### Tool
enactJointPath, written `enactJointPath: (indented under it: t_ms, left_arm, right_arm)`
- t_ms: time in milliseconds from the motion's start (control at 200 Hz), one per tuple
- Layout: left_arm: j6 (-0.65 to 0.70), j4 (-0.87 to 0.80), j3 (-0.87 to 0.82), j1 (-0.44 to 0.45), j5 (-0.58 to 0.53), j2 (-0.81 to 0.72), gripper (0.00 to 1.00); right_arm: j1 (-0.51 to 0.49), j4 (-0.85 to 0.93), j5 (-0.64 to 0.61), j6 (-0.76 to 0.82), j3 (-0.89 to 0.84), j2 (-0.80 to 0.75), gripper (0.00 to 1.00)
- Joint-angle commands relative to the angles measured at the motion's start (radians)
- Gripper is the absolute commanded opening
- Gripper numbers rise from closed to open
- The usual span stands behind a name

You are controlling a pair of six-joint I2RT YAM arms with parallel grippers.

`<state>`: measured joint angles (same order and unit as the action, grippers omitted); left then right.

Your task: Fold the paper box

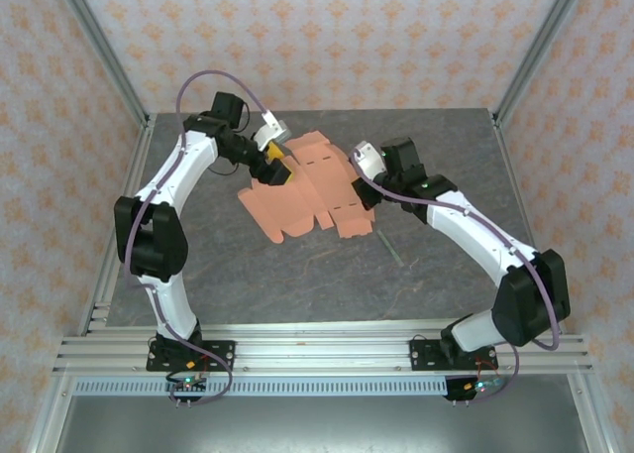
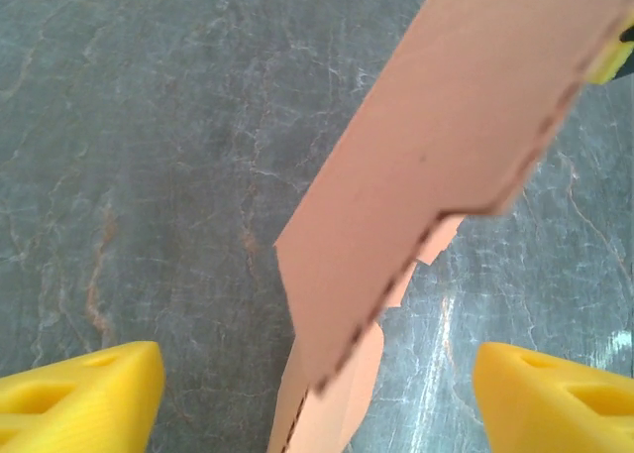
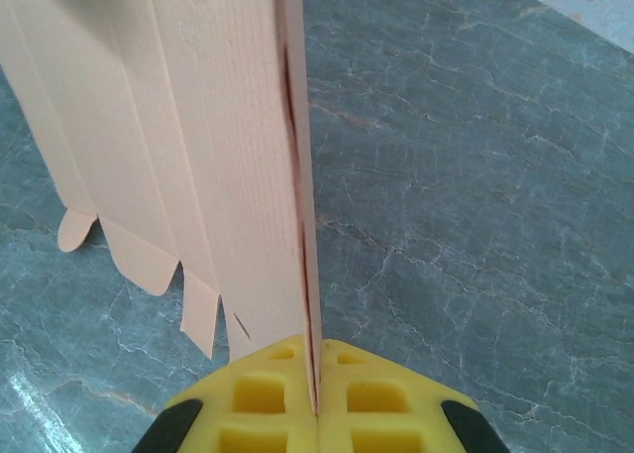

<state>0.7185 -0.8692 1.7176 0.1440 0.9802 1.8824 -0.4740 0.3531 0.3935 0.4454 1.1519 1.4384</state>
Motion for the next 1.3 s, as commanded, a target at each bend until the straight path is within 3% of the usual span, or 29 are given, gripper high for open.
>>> enactJointPath:
  t_ms: [0,420,696,931,1081,1181,1296]
  left_arm:
    - [0.070,0.030,-0.024,0.002,0.058,0.004,0.72]
    - [0.047,0.086,-0.107,-0.014,0.097,0.005,0.42]
    - [-0.014,0.150,-0.170,-0.029,0.137,-0.044,0.28]
    - [-0.140,0.219,-0.233,-0.029,0.161,-0.118,0.16]
    - [-0.335,0.365,-0.324,-0.026,0.146,-0.181,0.08]
    - [-0.480,0.451,-0.371,-0.019,0.101,-0.208,0.08]
    - [-0.500,0.443,-0.395,0.008,0.059,-0.236,0.16]
  right_arm:
    - [0.006,0.005,0.013,0.004,0.035,0.005,0.00]
    - [0.007,-0.018,0.018,-0.036,0.058,0.037,0.00]
    - [0.007,-0.050,0.021,-0.077,0.042,0.037,0.00]
    - [0.006,-0.030,0.012,-0.083,0.067,0.041,0.00]
    - [0.001,0.012,-0.025,-0.069,0.095,0.037,0.00]
    - [-0.021,0.013,-0.043,-0.077,0.100,0.034,0.00]
    - [-0.029,0.024,-0.052,-0.072,0.110,0.039,0.00]
